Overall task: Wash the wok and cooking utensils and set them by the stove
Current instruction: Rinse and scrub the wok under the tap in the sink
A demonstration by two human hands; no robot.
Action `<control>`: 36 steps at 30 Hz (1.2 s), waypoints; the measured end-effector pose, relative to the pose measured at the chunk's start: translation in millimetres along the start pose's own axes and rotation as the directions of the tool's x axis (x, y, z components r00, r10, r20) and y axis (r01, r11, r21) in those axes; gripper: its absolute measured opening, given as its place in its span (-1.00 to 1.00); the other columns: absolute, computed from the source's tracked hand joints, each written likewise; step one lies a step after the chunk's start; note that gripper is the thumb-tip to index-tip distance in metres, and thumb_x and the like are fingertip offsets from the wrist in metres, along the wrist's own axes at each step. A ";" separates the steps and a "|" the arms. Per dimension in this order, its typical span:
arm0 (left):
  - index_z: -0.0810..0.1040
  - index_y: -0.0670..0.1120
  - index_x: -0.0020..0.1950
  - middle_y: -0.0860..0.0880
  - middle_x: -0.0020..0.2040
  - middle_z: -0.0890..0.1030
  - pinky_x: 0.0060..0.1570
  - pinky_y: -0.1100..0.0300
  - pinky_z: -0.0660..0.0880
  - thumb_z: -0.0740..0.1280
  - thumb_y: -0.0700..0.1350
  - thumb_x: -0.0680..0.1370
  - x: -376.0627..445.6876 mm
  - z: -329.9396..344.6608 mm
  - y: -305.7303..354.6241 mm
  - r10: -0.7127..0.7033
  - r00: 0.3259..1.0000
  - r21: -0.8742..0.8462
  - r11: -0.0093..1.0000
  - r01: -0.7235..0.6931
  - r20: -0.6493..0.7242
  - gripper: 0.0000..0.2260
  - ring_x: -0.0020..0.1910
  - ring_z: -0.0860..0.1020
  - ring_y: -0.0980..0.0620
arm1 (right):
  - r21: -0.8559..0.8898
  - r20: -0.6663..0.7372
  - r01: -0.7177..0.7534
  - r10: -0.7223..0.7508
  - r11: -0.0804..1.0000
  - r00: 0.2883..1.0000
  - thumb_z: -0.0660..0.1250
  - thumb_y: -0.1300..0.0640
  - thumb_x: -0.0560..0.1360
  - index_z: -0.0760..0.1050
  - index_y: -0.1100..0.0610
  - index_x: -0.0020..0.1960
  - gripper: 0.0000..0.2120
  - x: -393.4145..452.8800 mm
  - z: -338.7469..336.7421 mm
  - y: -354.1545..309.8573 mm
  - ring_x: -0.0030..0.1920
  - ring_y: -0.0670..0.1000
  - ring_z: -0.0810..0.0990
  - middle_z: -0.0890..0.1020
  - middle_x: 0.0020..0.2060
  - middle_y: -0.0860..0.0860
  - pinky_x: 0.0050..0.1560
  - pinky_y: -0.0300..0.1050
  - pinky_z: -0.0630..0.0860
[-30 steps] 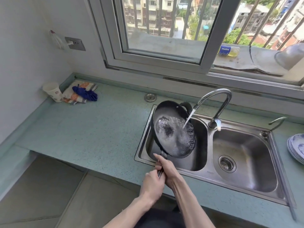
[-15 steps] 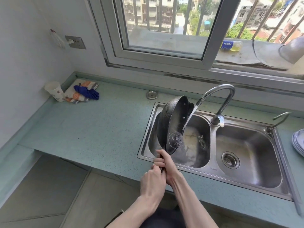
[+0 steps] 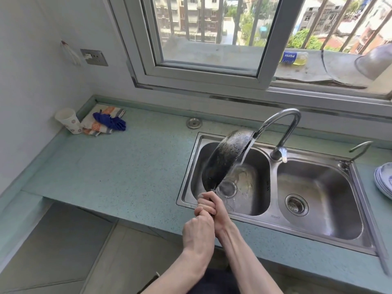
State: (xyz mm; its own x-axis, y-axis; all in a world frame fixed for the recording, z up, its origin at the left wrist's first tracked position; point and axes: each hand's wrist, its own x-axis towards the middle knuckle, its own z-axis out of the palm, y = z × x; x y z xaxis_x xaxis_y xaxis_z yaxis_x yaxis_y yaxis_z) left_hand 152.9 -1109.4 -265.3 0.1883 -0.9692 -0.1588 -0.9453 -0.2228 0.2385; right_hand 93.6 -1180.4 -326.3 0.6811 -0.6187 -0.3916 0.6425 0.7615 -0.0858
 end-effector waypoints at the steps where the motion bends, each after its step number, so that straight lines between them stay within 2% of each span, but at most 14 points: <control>1: 0.53 -0.14 -0.39 -0.05 -0.63 0.46 -0.70 0.21 0.39 0.67 -0.29 0.10 -1.0 0.0 0.5 0.006 1.000 0.011 1.000 -0.006 0.007 -0.67 -0.68 0.51 -0.02 | 0.003 0.002 0.001 -0.001 1.000 1.000 0.30 0.30 0.54 0.04 -0.04 -0.30 -0.50 0.0 0.0 -0.3 -0.67 -0.15 0.20 0.19 -0.61 -0.15 -0.39 -0.22 0.49; 3: 0.54 -0.14 -0.39 -0.05 -0.62 0.47 -0.70 0.21 0.39 0.67 -0.27 0.12 -1.5 0.6 -0.9 0.000 0.998 0.035 0.999 -0.002 0.056 -0.68 -0.68 0.51 -0.02 | -0.018 -0.019 0.002 -0.002 1.000 1.000 0.30 0.30 0.54 0.03 -0.04 -0.30 -0.50 -1.2 2.2 -1.0 -0.67 -0.15 0.20 0.19 -0.61 -0.15 -0.38 -0.22 0.49; 6: 0.55 -0.14 -0.37 -0.07 -0.59 0.50 -0.67 0.20 0.41 0.69 -0.12 0.19 -1.7 3.5 -5.3 0.002 0.997 0.091 0.996 -0.009 0.076 -0.68 -0.64 0.55 -0.02 | -0.090 -0.134 -0.013 0.001 0.996 0.991 0.27 0.27 0.55 0.01 -0.05 -0.28 -0.51 -2.1 7.6 -1.3 -0.66 -0.15 0.16 0.16 -0.60 -0.16 -0.40 -0.22 0.48; 8: 0.61 -0.13 -0.18 -0.10 -0.39 0.65 -0.47 0.12 0.53 0.53 0.03 0.45 -3.2 -0.3 -7.7 -0.011 0.998 0.091 0.996 0.006 0.054 -0.75 -0.40 0.68 -0.04 | -0.127 -0.211 -0.025 -0.002 0.992 0.978 0.22 0.25 0.58 0.02 -0.05 -0.28 -0.55 -3.1 11.0 -0.7 -0.65 -0.15 0.14 0.14 -0.60 -0.16 -0.44 -0.23 0.44; 10: 0.57 -0.10 0.12 -0.11 -0.03 0.71 -0.09 0.04 0.56 0.17 0.08 0.68 -2.3 6.8 -7.8 -0.048 0.997 0.018 0.999 0.047 0.056 -0.70 -0.01 0.70 -0.09 | -0.143 -0.280 -0.030 -0.011 0.989 0.960 0.21 0.25 0.59 0.07 -0.04 -0.32 -0.56 -3.2 9.6 1.1 -0.64 -0.16 0.13 0.14 -0.59 -0.17 -0.44 -0.25 0.37; 11: 0.55 -0.09 0.18 -0.10 0.06 0.70 0.00 0.02 0.53 0.09 0.07 0.70 -1.5 11.7 -10.0 -0.039 0.998 -0.044 0.998 0.042 0.057 -0.67 0.08 0.67 -0.11 | -0.155 -0.314 -0.030 -0.020 0.988 0.949 0.21 0.25 0.59 0.11 -0.03 -0.35 -0.56 -2.8 8.1 2.2 -0.64 -0.16 0.13 0.15 -0.59 -0.16 -0.42 -0.26 0.34; 13: 0.56 -0.08 0.21 -0.12 0.10 0.69 0.05 0.01 0.50 0.09 0.07 0.69 -2.4 13.9 -12.3 -0.048 0.995 -0.144 0.988 0.060 0.085 -0.66 0.12 0.64 -0.14 | -0.198 -0.390 -0.021 -0.059 0.980 0.919 0.23 0.26 0.60 0.17 -0.01 -0.37 -0.56 -3.0 6.2 4.4 -0.63 -0.17 0.13 0.16 -0.58 -0.16 -0.40 -0.25 0.29; 17: 0.62 -0.05 0.14 -0.13 0.00 0.71 -0.06 0.03 0.49 0.18 0.04 0.65 -3.9 27.3 -12.9 -0.073 0.981 -0.418 0.897 0.143 0.178 -0.72 0.04 0.65 -0.15 | -0.380 -0.505 0.007 -0.214 0.925 0.836 0.28 0.33 0.57 0.20 0.00 -0.34 -0.57 -8.5 2.4 2.2 -0.59 -0.16 0.17 0.18 -0.51 -0.12 -0.47 -0.27 0.15; 19: 0.60 -0.05 -0.06 -0.11 -0.18 0.71 -0.19 0.01 0.52 0.19 0.05 0.61 -5.3 32.8 -9.7 -0.072 0.964 -0.549 0.810 0.206 0.256 -0.74 -0.16 0.67 -0.12 | -0.494 -0.541 -0.020 -0.290 0.869 0.789 0.31 0.33 0.56 0.22 0.00 -0.35 -0.57 -11.9 -1.9 -0.9 -0.55 -0.14 0.19 0.21 -0.51 -0.10 -0.44 -0.25 0.10; 21: 0.50 -0.05 -0.24 -0.05 -0.40 0.62 -0.39 0.02 0.50 0.19 0.02 0.60 -7.2 36.9 -5.2 -0.059 0.941 -0.655 0.703 0.276 0.332 -0.72 -0.44 0.58 -0.05 | -0.583 -0.569 -0.068 -0.347 0.810 0.745 0.33 0.31 0.55 0.27 0.03 -0.37 -0.59 -16.0 -5.9 -3.8 -0.54 -0.12 0.23 0.27 -0.53 -0.08 -0.43 -0.21 0.14; 23: 0.46 -0.08 -0.27 -0.02 -0.51 0.53 -0.55 0.15 0.36 0.18 -0.08 0.63 -8.0 38.9 0.3 -0.044 0.916 -0.732 0.585 0.348 0.400 -0.72 -0.60 0.46 -0.01 | -0.633 -0.585 -0.104 -0.387 0.767 0.712 0.33 0.31 0.55 0.30 0.06 -0.37 -0.61 -19.3 -8.9 -6.6 -0.55 -0.10 0.27 0.32 -0.55 -0.07 -0.46 -0.20 0.20; 27: 0.43 -0.14 -0.24 -0.08 -0.53 0.47 -0.60 0.26 0.26 0.15 -0.14 0.67 -8.3 38.6 8.8 -0.012 0.870 -0.770 0.458 0.443 0.493 -0.71 -0.63 0.39 -0.05 | -0.689 -0.581 -0.122 -0.444 0.715 0.682 0.31 0.34 0.57 0.29 0.07 -0.37 -0.60 -23.1 -11.5 -9.8 -0.57 -0.10 0.29 0.33 -0.58 -0.07 -0.54 -0.24 0.22; 32: 0.40 -0.17 -0.26 -0.09 -0.53 0.43 -0.61 0.32 0.23 0.16 -0.05 0.71 -6.5 32.7 14.6 0.014 0.845 -0.786 0.378 0.490 0.534 -0.63 -0.66 0.38 -0.01 | -0.745 -0.572 -0.172 -0.486 0.645 0.661 0.35 0.20 0.59 0.37 0.10 -0.40 -0.61 -27.9 -10.7 -14.5 -0.50 -0.01 0.39 0.44 -0.55 0.00 -0.39 -0.11 0.33; 36: 0.35 -0.13 -0.34 -0.07 -0.54 0.40 -0.61 0.31 0.24 0.14 -0.04 0.72 -4.0 30.8 16.8 0.034 0.832 -0.791 0.333 0.513 0.554 -0.56 -0.66 0.37 0.02 | -0.722 -0.585 -0.168 -0.462 0.672 0.667 0.29 0.12 0.65 0.37 0.12 -0.30 -0.65 -31.4 -9.9 -17.9 -0.49 -0.01 0.40 0.45 -0.53 0.00 -0.42 -0.14 0.36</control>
State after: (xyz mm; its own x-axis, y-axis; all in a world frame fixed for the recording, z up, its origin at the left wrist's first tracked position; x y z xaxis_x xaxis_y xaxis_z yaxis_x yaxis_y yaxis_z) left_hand 128.1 -1106.1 -290.1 -0.0226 -0.7557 -0.6546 -0.0071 -0.6546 0.7560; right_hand 57.2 -1172.7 -321.5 -0.0478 -0.6512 -0.7574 0.0638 0.7547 -0.6529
